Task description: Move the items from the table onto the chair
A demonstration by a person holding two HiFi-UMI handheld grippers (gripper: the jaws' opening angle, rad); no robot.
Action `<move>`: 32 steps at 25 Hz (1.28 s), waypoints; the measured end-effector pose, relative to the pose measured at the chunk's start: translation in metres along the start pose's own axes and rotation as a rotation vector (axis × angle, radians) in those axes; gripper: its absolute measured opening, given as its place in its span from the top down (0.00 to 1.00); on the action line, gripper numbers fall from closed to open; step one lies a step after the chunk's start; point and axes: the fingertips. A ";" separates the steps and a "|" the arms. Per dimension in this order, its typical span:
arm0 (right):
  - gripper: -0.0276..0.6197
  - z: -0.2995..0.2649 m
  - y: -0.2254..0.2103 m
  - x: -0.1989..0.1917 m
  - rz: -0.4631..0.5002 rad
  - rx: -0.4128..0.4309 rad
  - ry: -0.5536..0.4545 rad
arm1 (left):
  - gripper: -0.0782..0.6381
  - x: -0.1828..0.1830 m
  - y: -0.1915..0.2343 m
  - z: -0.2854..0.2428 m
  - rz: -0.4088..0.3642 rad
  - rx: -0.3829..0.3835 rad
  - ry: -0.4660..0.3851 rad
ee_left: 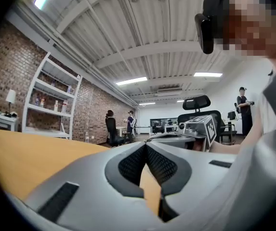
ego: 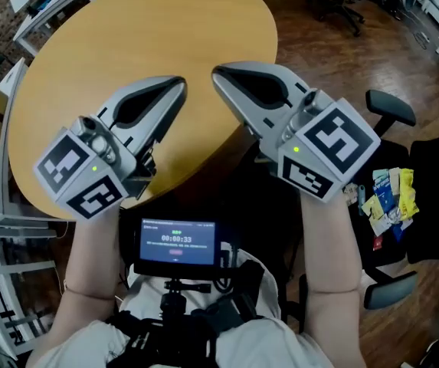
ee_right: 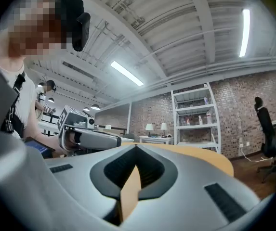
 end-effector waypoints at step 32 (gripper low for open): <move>0.96 -0.158 0.117 -0.105 -0.138 0.265 0.131 | 0.88 -0.024 0.114 0.173 -0.078 0.334 0.046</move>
Point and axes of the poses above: the fingertips, and each gripper's own axes: z backward along the fingers, y to its left, x out of its top, and after that the axes turned 12 degrees about -y, right-handed
